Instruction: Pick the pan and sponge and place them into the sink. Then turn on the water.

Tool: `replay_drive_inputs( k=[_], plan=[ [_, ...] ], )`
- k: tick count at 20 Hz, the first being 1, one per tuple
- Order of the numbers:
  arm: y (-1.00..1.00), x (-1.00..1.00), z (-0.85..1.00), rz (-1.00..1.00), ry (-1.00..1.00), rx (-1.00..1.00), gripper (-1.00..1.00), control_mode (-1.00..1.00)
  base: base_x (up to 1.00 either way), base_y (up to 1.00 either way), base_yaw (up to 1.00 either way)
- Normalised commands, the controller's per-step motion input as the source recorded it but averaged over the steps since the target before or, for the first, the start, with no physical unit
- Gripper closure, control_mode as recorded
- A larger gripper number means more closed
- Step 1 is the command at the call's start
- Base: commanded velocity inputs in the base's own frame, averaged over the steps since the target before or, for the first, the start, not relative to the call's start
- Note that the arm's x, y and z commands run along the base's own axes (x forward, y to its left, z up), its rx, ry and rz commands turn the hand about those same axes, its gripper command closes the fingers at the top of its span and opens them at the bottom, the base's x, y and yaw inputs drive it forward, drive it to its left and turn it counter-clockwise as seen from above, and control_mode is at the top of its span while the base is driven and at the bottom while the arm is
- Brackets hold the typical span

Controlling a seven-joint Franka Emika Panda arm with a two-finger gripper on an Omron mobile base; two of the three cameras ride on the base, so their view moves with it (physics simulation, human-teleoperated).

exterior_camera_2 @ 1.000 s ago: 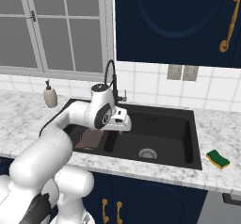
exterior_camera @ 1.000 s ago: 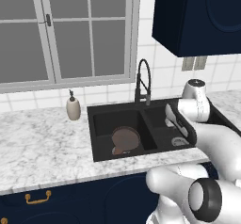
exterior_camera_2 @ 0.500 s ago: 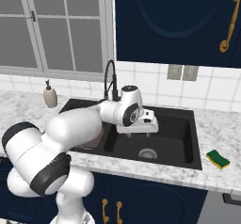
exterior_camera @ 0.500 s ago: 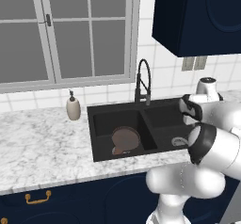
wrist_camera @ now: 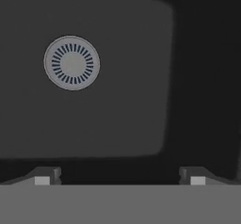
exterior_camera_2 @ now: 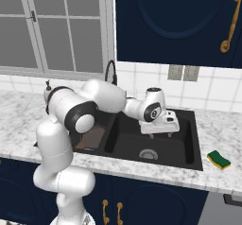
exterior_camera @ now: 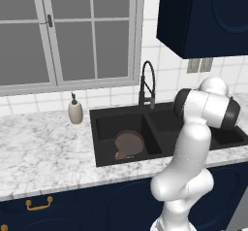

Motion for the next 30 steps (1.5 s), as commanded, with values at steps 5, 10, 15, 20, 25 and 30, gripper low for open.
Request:
replay_drive_inputs(
  k=[5, 10, 15, 20, 25, 30],
  plan=[
    [-0.03, 0.02, 0.0, 0.0, 0.01, 0.01, -1.0, -1.0, 0.0, 0.0, 0.0],
    [-0.01, 0.0, 0.0, 0.0, 0.0, 0.0, -1.0, -1.0, 0.0, 0.0, 0.0],
    [-0.39, -0.09, -0.01, 0.14, -0.01, 0.0, -1.0, -1.0, 0.0, 0.0, 0.0],
    [-0.45, -0.19, 0.0, 0.36, 0.0, 0.03, -1.0, -1.0, 0.0, 0.0, 0.0],
    [-0.26, -0.02, 0.0, 0.23, 0.0, 0.02, -1.0, -1.0, 0.0, 0.0, 0.0],
    [0.0, 0.0, 0.0, 0.0, 0.0, 0.0, -1.0, -1.0, 0.0, 0.0, 0.0]
  ],
)
